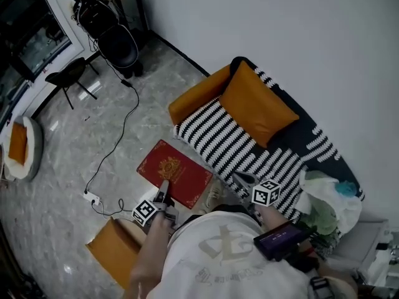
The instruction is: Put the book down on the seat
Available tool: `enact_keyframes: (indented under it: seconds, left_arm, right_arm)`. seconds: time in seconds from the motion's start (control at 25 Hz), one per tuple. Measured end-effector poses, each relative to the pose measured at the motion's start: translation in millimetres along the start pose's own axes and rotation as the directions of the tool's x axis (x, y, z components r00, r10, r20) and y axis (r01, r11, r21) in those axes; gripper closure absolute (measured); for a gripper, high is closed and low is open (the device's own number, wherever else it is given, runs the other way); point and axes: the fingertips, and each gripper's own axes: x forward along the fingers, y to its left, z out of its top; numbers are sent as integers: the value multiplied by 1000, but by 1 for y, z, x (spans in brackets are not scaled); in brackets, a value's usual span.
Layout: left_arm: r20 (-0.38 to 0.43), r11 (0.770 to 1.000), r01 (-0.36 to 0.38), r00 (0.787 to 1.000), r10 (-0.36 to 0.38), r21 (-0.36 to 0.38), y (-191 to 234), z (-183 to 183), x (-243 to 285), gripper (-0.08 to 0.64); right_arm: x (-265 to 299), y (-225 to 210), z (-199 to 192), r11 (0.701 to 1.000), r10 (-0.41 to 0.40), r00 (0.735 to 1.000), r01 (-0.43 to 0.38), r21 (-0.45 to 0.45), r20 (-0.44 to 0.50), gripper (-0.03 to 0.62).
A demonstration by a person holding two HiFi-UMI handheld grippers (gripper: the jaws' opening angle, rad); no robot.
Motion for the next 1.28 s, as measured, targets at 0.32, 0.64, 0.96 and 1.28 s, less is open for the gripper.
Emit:
enact_keyframes:
  seconds: [0.32,0.64,0.96,1.28]
  left_arm:
    - [-46,1000,-22,999,22,16,-9,7,51,311]
    - [-67,999,-50,996,51,17,-16,12,97,311]
    - [-90,997,-63,994,67,37,-28,10,143,311]
    - [-107,994,-61,992,70,86,-51,10,182,311]
  right_arm:
    - [36,-28,44,1000,8,1000,-9,-6,-13,578]
    - [62,-56,70,999,29,998,-30,-11,-50,578]
    - [73,-91,99,1000,25,998,-25,-11,-49,577]
    - [68,-126,119,1000,7,1000,-7,17,-18,578]
